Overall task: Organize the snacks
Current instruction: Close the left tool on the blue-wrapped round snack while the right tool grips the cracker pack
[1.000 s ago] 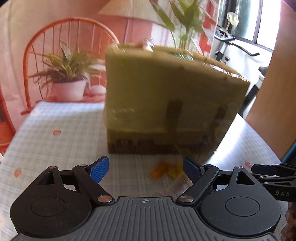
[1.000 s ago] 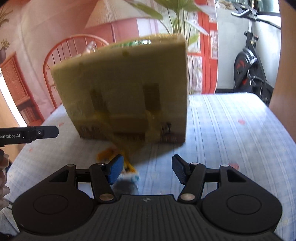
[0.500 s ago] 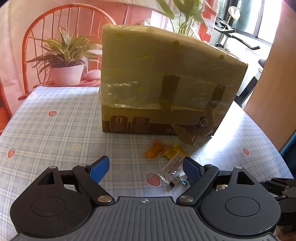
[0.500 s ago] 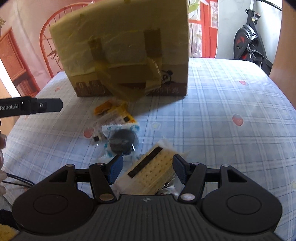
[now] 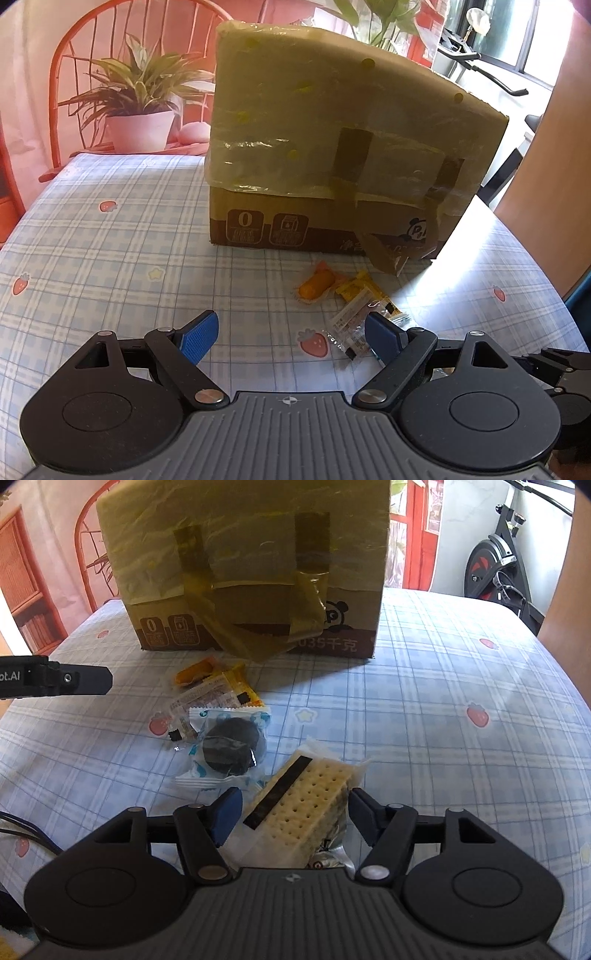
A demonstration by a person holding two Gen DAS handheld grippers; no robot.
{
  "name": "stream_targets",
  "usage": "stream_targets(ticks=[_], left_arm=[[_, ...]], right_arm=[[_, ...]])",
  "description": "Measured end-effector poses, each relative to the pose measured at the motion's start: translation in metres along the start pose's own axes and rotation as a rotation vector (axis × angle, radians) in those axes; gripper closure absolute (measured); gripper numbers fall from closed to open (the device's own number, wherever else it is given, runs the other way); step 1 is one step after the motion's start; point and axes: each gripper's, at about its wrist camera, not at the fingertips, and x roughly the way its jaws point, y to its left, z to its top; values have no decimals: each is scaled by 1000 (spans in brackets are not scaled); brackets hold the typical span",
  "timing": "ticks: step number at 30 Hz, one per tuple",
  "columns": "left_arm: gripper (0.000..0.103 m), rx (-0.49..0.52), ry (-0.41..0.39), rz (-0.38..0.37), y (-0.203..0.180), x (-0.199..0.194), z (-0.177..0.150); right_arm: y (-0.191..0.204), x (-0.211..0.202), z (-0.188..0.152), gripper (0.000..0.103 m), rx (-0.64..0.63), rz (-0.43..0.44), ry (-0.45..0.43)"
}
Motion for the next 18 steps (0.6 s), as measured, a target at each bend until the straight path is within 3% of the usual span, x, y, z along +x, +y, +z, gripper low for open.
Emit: stream_targets(ticks=[9,18], left_arm=[[15,4,23,-11,-5,6,-1],[15,43,55,-36,-25,14,-2]], right_arm=[[-11,0,4,41,-39,4,-22],[-31,0,7,40,-7,20,-41]])
